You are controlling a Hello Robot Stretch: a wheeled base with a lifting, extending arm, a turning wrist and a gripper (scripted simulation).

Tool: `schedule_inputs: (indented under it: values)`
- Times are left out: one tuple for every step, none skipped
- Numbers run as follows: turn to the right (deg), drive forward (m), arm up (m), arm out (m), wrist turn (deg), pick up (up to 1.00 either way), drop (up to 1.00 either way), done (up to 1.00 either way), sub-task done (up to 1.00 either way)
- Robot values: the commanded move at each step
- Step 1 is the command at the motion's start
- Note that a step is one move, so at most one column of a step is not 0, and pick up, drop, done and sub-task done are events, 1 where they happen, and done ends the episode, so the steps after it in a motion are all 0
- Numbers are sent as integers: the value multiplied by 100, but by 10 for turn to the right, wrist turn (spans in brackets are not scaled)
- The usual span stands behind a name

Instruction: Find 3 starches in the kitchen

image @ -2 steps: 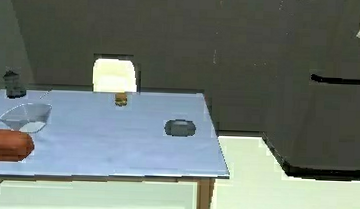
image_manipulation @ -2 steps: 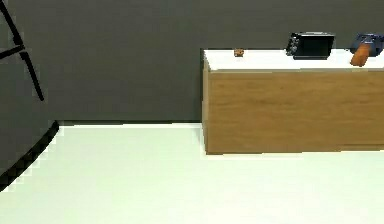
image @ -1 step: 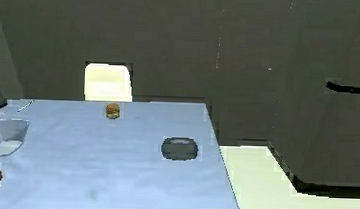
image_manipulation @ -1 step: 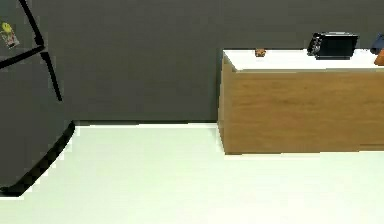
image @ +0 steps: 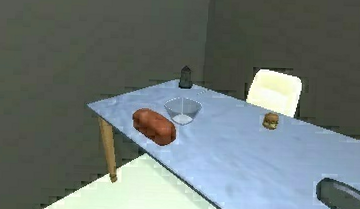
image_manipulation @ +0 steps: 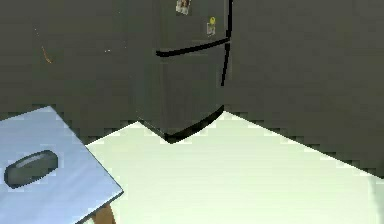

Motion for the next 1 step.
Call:
schedule_inputs:
  values:
    - [0,0,0,0,0,0,0,100,0]
